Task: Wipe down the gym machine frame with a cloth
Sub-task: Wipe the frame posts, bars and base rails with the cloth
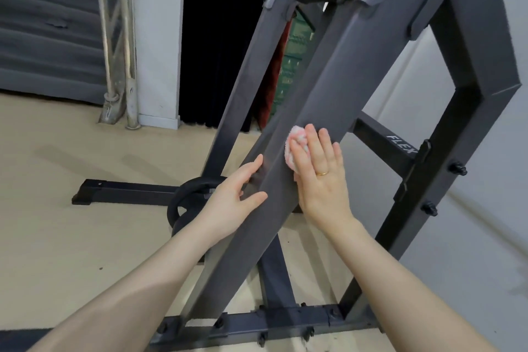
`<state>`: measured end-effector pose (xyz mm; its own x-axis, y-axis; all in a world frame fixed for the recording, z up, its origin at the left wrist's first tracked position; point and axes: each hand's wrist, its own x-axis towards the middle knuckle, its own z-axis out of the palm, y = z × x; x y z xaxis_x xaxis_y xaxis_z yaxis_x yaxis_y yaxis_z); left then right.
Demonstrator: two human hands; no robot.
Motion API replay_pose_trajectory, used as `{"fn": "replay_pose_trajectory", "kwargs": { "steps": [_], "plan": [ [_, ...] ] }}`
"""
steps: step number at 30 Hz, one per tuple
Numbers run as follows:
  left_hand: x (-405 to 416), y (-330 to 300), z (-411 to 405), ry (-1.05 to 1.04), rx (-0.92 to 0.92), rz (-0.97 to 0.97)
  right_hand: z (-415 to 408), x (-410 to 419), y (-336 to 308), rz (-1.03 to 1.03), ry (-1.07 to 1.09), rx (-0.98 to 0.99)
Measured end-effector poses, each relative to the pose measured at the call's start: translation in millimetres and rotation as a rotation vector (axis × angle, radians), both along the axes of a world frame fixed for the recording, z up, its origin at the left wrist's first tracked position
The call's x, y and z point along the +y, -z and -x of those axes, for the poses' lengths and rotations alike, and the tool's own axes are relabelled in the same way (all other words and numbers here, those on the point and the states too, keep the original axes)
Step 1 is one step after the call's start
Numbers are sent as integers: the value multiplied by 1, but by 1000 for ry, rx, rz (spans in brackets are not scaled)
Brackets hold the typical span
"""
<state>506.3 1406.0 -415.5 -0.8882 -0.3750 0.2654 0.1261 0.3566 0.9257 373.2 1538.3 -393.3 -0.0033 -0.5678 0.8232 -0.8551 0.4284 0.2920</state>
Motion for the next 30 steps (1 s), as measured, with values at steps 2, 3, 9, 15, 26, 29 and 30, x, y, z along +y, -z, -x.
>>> {"fn": "replay_pose_trajectory", "kwargs": {
  "steps": [2,3,9,15,26,29,30],
  "plan": [
    [-1,3,2,-18,26,14,6,-5,-22,-63,-9,160],
    [-1,4,3,-31,33,25,6,-12,-38,-60,-48,198],
    [-3,7,6,-52,93,153,-9,-28,-81,-85,3,399],
    [-5,22,10,4,177,-161,-37,-23,-32,-550,98,462],
    [-15,87,1,9,-3,-87,-42,-34,-14,-685,207,475],
    [-21,93,0,43,-34,-127,-32,-35,-40,-517,136,629],
    [-22,94,0,41,-50,-127,-26,-31,-51,-393,154,666]
  ]
}}
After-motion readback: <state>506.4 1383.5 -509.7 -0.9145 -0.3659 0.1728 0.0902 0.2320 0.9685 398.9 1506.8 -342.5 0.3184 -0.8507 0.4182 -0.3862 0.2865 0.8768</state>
